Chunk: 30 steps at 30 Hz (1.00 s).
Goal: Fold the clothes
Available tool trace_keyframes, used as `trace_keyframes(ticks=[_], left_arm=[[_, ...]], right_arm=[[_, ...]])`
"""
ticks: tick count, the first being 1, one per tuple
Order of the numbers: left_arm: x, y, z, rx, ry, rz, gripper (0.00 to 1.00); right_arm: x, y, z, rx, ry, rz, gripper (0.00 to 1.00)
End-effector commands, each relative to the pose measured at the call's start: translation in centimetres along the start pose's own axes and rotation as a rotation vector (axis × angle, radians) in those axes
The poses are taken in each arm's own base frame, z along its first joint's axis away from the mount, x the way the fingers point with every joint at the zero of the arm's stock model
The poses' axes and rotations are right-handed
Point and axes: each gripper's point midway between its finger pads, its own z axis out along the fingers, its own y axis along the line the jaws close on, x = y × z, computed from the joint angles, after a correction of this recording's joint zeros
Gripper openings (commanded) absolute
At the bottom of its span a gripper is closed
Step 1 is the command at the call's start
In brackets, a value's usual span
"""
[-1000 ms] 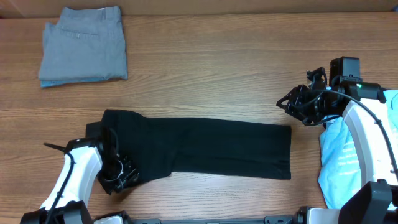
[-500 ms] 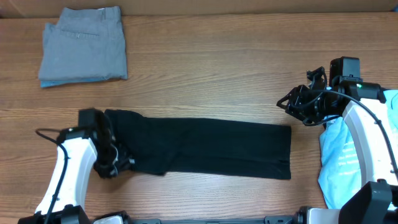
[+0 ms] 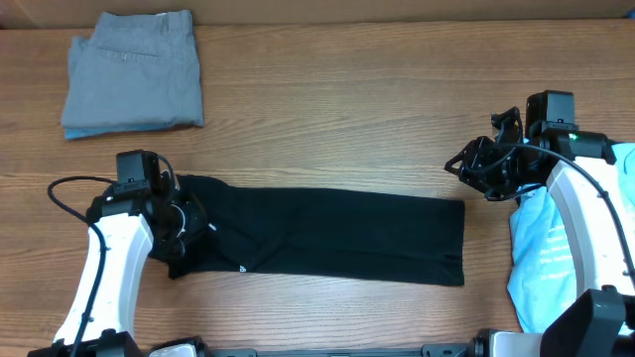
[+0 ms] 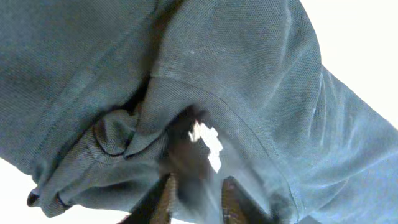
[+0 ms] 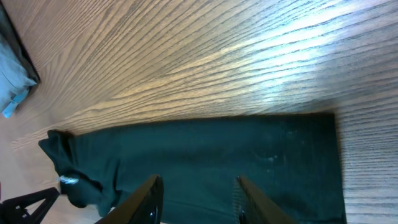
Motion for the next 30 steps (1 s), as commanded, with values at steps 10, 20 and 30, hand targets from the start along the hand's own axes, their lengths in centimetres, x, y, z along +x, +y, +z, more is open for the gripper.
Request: trace_keyframes(ticks=[10, 20, 30], left_arm=[[1.6, -3.9, -0.9, 0.214, 0.078, 0.172, 0.27], [6.5, -7.4, 0.8, 0.207, 0.153, 0.587, 0.04], [8.8, -6.7, 5.6, 0.120, 0.304, 0.639, 0.04]], right_arm=[[-0.3, -0.1, -0.9, 0.024, -0.033, -0.040, 0.44], [0.3, -0.3, -0.9, 0.032, -0.007, -0.021, 0.43], [0.6, -0.4, -0.9, 0.035, 0.002, -0.016, 0.43]])
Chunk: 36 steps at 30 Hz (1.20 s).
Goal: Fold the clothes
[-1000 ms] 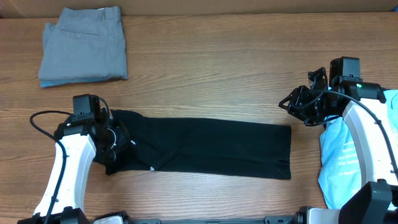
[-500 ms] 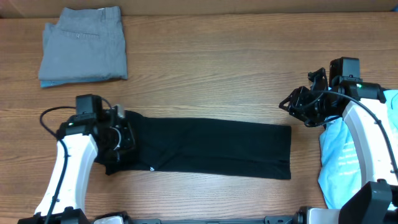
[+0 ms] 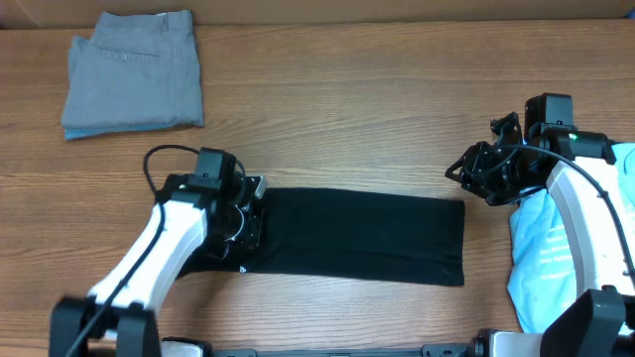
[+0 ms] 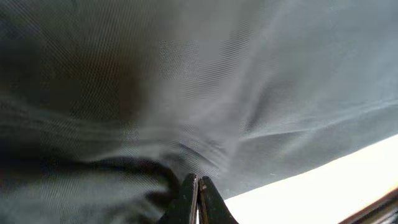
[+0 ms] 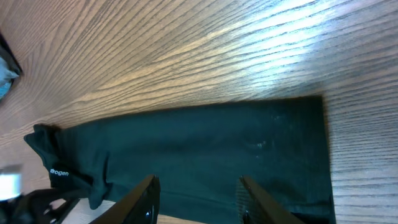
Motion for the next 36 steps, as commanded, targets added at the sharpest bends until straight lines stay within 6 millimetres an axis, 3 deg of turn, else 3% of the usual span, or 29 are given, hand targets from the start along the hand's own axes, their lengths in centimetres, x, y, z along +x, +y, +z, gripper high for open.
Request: trace_keyframes(ticks=[1, 5, 12, 15, 19, 22, 25, 31, 36], left_arm=[[2.2, 0.7, 2.4, 0.004, 0.136, -0.024, 0.04], [2.7, 1.4, 3.7, -0.002, 0.185, -0.011, 0.04], [-1.1, 4.1, 6.1, -0.118, 0.060, -0.048, 0.05], [-1.9, 4.1, 6.2, -0.113, 0.033, -0.042, 0.06], [-2.0, 3.8, 5.7, -0.107, 0.044, -0.045, 0.17], [-1.1, 3.5, 4.6, -0.116, 0.118, -0.054, 0.27], [-1.0, 3.2, 3.0, -0.125, 0.160, -0.074, 0.31], [-4.0, 2.9, -1.0, -0.121, 0.087, -0.097, 0.47], [-6.5, 3.3, -4.4, -0.123, 0.008, -0.094, 0.60]], right_arm=[[-0.4, 0.4, -0.9, -0.003, -0.035, -0.021, 0.43], [-0.3, 0.3, -0.9, -0.002, -0.030, -0.018, 0.43], [-0.4, 0.4, -0.9, -0.003, -0.034, -0.013, 0.43], [-0.4, 0.3, -0.9, -0.002, -0.036, -0.014, 0.44], [-0.7, 0.4, -0.9, -0.003, -0.047, -0.019, 0.45], [-1.1, -0.1, -1.0, 0.015, -0.065, -0.002, 0.48], [-1.5, -1.8, -1.4, 0.068, -0.086, 0.090, 0.63], [0.1, -6.1, -1.1, 0.141, -0.033, 0.220, 0.65], [3.7, -8.4, 1.7, 0.099, 0.075, 0.331, 0.66]])
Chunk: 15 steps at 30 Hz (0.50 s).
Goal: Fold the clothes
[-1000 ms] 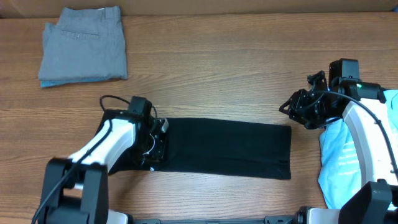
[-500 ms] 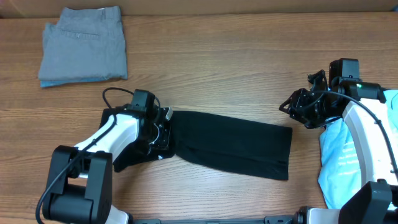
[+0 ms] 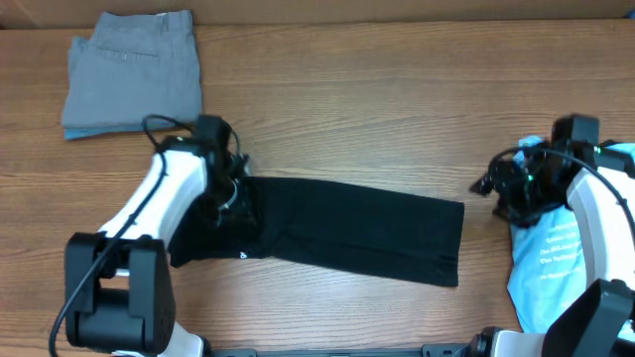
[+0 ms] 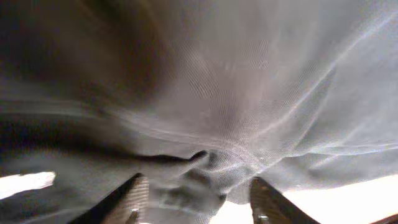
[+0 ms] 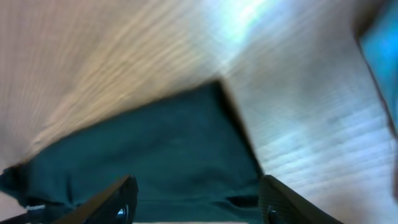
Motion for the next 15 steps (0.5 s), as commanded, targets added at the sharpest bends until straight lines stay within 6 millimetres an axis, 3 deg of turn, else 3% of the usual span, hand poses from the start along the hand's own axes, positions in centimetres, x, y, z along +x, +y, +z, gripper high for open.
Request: trace_keyframes(ticks=[1, 4, 9, 13, 15], left_arm=[[-2.5, 0.4, -3.6, -0.010, -0.110, 0.022, 0.61], [-3.2, 0.9, -4.4, -0.009, -0.134, 0.006, 0.64], [-3.2, 1.2, -4.5, -0.009, -0.135, -0.004, 0.64], [-2.9, 1.4, -4.5, -0.009, -0.125, -0.011, 0.63], [-2.9, 1.4, -4.5, -0.009, -0.126, -0.011, 0.63]], right_arm=[[2.9, -1.7, 2.5, -0.028, 0.091, 0.065, 0.66], [4.8, -2.3, 4.6, -0.060, 0.146, 0.107, 0.71], [7.2, -5.1, 7.6, 0.002, 0.174, 0.246, 0.79], [8.3, -6.0, 9.6, -0.020, 0.168, 0.261, 0.77], [8.9, -5.5, 10.2, -0.074, 0.183, 0.255, 0.73]])
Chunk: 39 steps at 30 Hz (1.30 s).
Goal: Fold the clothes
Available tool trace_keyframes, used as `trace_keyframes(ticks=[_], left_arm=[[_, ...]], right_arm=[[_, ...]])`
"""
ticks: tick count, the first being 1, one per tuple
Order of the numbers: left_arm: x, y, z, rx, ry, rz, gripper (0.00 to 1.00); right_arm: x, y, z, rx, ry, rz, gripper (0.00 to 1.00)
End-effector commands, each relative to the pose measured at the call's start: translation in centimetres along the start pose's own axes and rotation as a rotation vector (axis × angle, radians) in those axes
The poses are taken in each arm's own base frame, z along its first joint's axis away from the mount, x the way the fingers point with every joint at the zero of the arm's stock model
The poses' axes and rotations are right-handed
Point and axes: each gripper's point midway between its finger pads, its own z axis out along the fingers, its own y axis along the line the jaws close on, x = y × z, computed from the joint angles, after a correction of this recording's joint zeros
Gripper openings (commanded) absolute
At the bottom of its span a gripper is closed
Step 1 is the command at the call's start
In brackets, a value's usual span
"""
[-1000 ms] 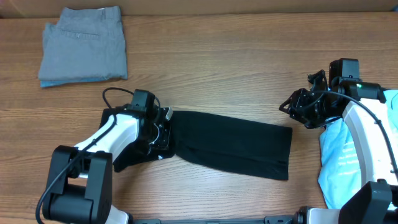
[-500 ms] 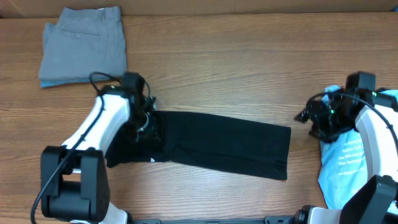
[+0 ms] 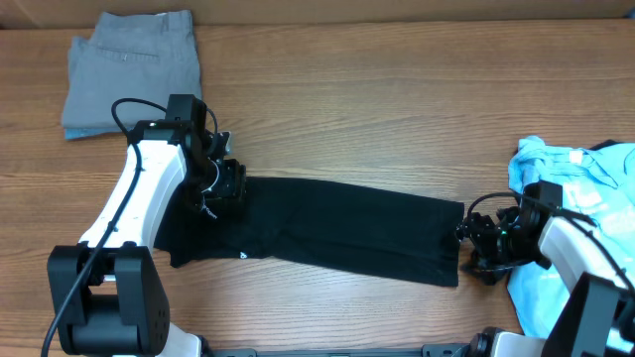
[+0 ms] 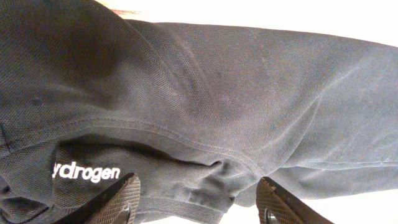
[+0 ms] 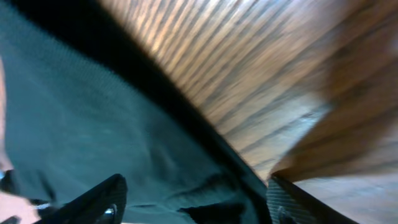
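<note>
A black garment [image 3: 347, 228], folded into a long strip, lies across the table's middle, its left end bunched with a white label [image 4: 86, 172]. My left gripper [image 3: 223, 183] hovers open over that left end; in the left wrist view the left gripper [image 4: 198, 196] straddles a rumpled seam without gripping. Over at the strip's right end, my right gripper [image 3: 474, 248] sits low and open. The right wrist view shows the right gripper [image 5: 196, 199] spread wide over the black hem [image 5: 205, 186].
Folded grey shorts [image 3: 134, 69] lie at the back left corner. A light blue garment [image 3: 580, 169] is heaped at the right edge, beside and under my right arm. Bare wooden table [image 3: 397, 109] stretches behind the black strip.
My right gripper has dropped from beside the blue garment down to the black strip's right end. The left gripper has shifted slightly back and left, still open, over the left end.
At first my left gripper stood slightly open at the garment's bunched left end, the right hovering open past the right end. Then the left was shut on fabric farther right. Later it was open, the strip lying tilted. Now both grippers are open at the two ends.
</note>
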Motion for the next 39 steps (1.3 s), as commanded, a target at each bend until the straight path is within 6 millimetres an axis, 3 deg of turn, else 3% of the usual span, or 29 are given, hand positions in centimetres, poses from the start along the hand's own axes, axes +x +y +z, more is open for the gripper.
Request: trace_keyframes(ticks=[1, 5, 7, 9, 13, 16, 22, 26, 29, 32, 39], left_arm=[[-0.6, -0.1, -0.9, 0.001, -0.034, 0.021, 0.63], [-0.7, -0.1, -1.0, 0.001, -0.040, 0.022, 0.63], [-0.7, -0.1, -1.0, 0.001, -0.040, 0.022, 0.63], [-0.7, -0.1, -0.9, 0.001, -0.039, 0.022, 0.62], [-0.5, 0.0, -0.9, 0.000, -0.029, 0.020, 0.62], [-0.4, 0.0, -0.9, 0.000, -0.029, 0.019, 0.61], [-0.3, 0.0, -0.9, -0.001, -0.022, 0.016, 0.59], [-0.2, 0.4, -1.0, -0.001, -0.018, 0.002, 0.59], [-0.2, 0.7, -1.1, -0.001, -0.018, -0.009, 0.59], [-0.3, 1.1, -1.3, -0.001, -0.022, -0.022, 0.58], [-0.2, 1.5, -1.4, 0.002, -0.022, -0.037, 0.57]], right_arm=[[1.5, -1.2, 2.3, -0.033, 0.051, 0.010, 0.68], [1.8, -1.0, 2.6, -0.048, 0.058, -0.020, 0.50], [1.8, -0.8, 2.6, -0.056, 0.060, -0.020, 0.27], [1.6, -0.5, 2.4, -0.062, 0.055, -0.020, 0.16], [0.5, 0.4, 1.0, -0.042, 0.020, -0.037, 0.05], [-1.1, 0.6, -0.9, 0.029, -0.050, -0.049, 0.04], [-4.8, 1.0, -7.2, 0.196, -0.226, -0.044, 0.04], [-6.5, 2.8, -11.7, 0.233, -0.329, -0.060, 0.04], [-6.9, 4.8, -13.9, 0.213, -0.371, -0.094, 0.04], [-6.4, 6.1, -14.4, 0.210, -0.372, -0.135, 0.04], [-2.5, 10.0, -11.1, 0.221, -0.293, -0.308, 0.04]])
